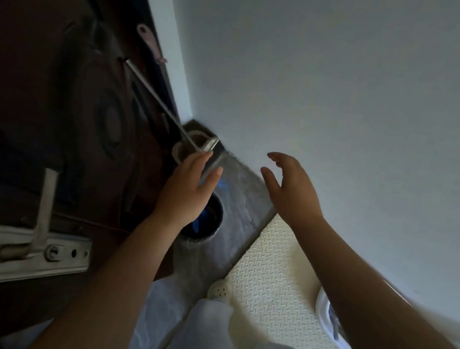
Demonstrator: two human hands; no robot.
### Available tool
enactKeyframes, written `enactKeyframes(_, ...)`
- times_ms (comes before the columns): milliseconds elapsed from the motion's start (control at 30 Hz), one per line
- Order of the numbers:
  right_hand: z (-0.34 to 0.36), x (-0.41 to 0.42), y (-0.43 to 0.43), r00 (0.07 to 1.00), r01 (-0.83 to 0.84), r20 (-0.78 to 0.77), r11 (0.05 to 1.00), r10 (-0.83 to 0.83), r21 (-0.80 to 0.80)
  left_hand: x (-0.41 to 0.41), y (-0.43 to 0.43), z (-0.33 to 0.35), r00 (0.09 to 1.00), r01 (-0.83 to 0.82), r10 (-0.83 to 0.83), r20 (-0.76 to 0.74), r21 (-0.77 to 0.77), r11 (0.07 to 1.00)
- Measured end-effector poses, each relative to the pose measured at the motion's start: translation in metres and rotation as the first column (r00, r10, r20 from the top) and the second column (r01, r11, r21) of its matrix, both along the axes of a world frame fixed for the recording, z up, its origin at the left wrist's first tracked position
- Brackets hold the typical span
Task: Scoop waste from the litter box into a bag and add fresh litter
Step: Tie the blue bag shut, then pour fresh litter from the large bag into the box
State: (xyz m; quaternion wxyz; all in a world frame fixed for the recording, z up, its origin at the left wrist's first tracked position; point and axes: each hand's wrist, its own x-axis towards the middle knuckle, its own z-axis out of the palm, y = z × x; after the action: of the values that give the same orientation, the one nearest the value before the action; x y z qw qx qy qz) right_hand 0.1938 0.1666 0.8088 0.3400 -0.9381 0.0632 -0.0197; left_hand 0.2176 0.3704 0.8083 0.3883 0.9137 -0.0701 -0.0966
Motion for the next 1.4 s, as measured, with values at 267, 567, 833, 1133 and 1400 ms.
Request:
enactKeyframes(267,0.037,-0.115,-0.105,0.979,0.182,0.113,0.977,-0.169,-0.115,-0.050,-0.101,0.042,0.915,0.320,-0.361,0.181,0.221,0.921)
enactKeyframes(567,0.048,-0.313,-0.229,0.908,0.418,0.117,0.893,-0.403,-0.168,-0.200,-0.243,0.059,0.759,0.559,-0.622,0.191,0.298,0.774)
enactKeyframes(833,0.054,-0.448,-0.310,0.801,0.598,0.102,0.778,-0.590,-0.194,-0.301,-0.340,0.062,0.590,0.705,-0.780,0.209,0.336,0.624)
enactKeyframes(1133,0.029,-0.507,-0.346,0.649,0.753,0.046,0.632,-0.760,-0.183,-0.328,-0.429,0.031,0.406,0.828,-0.902,0.147,0.360,0.431)
enactKeyframes(1400,0.018,-0.588,-0.409,0.535,0.837,0.037,0.523,-0.844,-0.159,-0.387,-0.508,0.029,0.277,0.858,-0.950,0.140,0.410,0.311)
